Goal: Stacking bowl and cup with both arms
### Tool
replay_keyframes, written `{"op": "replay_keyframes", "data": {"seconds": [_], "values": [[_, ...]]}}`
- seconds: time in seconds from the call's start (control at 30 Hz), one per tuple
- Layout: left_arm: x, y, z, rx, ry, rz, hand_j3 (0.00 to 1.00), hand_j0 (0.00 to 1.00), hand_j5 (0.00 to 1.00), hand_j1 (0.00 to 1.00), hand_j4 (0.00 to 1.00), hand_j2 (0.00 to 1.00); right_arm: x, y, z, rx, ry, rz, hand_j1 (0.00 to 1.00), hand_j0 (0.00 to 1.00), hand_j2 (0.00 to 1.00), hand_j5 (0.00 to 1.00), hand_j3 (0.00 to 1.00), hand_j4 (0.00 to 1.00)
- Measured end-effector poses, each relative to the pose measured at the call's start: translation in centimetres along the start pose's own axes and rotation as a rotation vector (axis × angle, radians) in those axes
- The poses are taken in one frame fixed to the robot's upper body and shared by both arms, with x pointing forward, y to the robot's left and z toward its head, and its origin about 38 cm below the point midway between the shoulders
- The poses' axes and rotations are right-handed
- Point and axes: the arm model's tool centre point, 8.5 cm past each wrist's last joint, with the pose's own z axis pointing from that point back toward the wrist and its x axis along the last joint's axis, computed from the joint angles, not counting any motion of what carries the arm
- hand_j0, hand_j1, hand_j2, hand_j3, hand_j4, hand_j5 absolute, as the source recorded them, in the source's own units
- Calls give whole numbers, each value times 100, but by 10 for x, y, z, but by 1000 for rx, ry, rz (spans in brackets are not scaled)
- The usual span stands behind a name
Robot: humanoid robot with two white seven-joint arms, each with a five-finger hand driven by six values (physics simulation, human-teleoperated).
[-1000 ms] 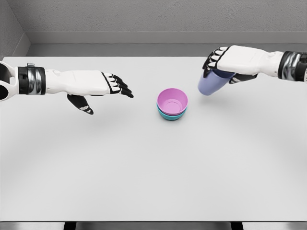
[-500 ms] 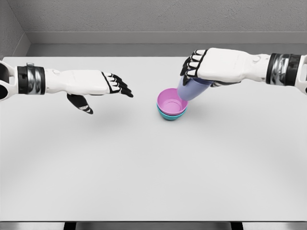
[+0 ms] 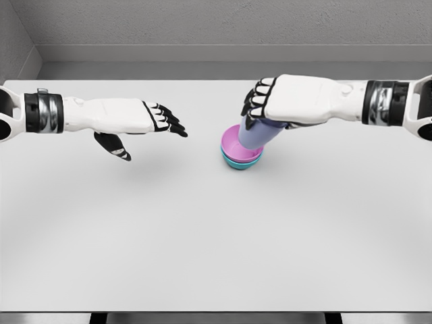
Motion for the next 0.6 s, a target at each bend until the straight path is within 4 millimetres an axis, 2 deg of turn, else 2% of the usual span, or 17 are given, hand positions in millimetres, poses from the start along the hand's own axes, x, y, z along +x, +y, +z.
{"op": "replay_keyframes", "data": {"seconds": [0.17,0.6], "values": [[0,0,0,0,0,0,100,100,100,100,100,100,5,1,-9,1,-23,-2,58,58,58,58,58,58],[-1,0,1,-1,3,0,100,100,100,100,100,100,5,3,-18,-6,-33,-13,58,58,58,58,58,58]]}}
